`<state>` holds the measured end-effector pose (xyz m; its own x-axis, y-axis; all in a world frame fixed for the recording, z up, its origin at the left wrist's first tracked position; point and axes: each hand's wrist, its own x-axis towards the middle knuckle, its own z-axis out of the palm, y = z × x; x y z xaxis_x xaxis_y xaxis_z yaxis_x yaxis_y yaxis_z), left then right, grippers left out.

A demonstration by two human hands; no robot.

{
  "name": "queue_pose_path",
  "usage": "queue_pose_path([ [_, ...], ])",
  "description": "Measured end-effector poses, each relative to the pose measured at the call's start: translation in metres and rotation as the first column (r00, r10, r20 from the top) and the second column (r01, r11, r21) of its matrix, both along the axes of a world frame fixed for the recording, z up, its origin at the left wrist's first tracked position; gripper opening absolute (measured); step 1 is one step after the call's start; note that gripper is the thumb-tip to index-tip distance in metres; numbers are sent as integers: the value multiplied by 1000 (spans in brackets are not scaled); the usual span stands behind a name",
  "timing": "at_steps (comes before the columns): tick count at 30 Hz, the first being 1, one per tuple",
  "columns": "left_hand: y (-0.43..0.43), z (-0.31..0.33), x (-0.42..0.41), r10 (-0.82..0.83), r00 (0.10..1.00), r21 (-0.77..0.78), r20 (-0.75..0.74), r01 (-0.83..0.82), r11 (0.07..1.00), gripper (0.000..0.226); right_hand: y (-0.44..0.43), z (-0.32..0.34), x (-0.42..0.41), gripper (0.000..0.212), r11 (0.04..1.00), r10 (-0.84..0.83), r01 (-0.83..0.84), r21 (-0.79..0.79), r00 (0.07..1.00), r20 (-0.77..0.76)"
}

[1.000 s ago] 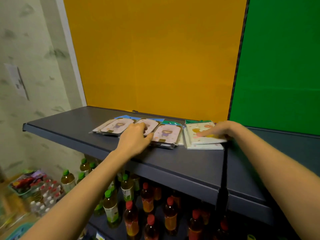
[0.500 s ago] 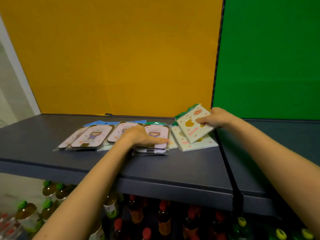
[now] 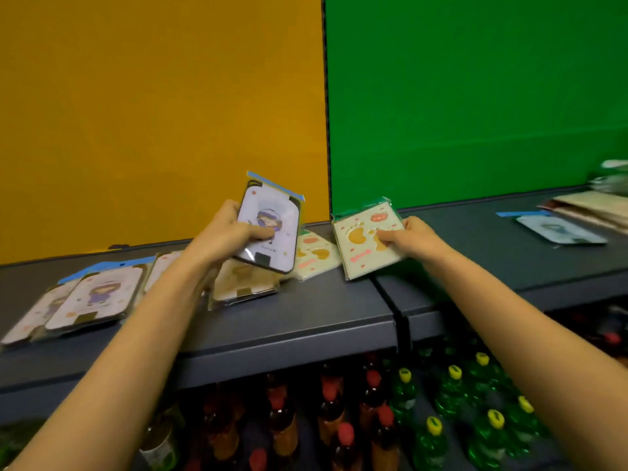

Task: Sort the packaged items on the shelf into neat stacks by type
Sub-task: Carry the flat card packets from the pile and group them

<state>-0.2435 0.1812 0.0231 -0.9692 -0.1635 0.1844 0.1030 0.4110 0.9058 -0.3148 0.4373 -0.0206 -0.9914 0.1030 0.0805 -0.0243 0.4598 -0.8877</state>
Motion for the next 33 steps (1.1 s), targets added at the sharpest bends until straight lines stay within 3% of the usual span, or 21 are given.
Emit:
queue_pose_path([
  [3, 41, 2, -9, -95, 995, 200, -23, 98, 975, 14, 39, 4, 13, 19, 997, -71, 70, -24, 998, -1],
  [6, 86, -2, -20, -180, 983, 321, 19, 165, 933, 21, 81, 12, 27, 28, 989, -145, 145, -20, 989, -18],
  [8, 114, -10, -30, -230, 971, 380, 60, 191, 905, 21, 111, 15, 33, 22, 984, -176, 175, -43, 984, -21],
  [15, 217, -37, -65, -361, 914, 475, 186, 237, 847, 27, 220, 14, 41, 12, 965, -260, 260, -33, 966, 0],
  [18, 265, -42, -72, -405, 893, 482, 195, 273, 833, 20, 268, 17, 46, 21, 952, -303, 302, -41, 953, -19],
  [21, 313, -43, -76, -390, 903, 468, 181, 270, 842, 26, 319, 23, 45, 44, 946, -319, 317, -59, 948, -11],
  [24, 355, -46, -84, -324, 933, 482, 157, 214, 850, 33, 365, 31, 47, 14, 951, -307, 306, -36, 951, -25],
  [29, 410, -54, -97, -240, 964, 493, 116, 154, 856, 20, 432, 30, 38, 22, 955, -291, 288, -71, 956, -38],
  [33, 441, -54, -109, -172, 981, 454, 93, 112, 884, 10, 467, 29, 25, 7, 961, -270, 266, -80, 962, -41],
])
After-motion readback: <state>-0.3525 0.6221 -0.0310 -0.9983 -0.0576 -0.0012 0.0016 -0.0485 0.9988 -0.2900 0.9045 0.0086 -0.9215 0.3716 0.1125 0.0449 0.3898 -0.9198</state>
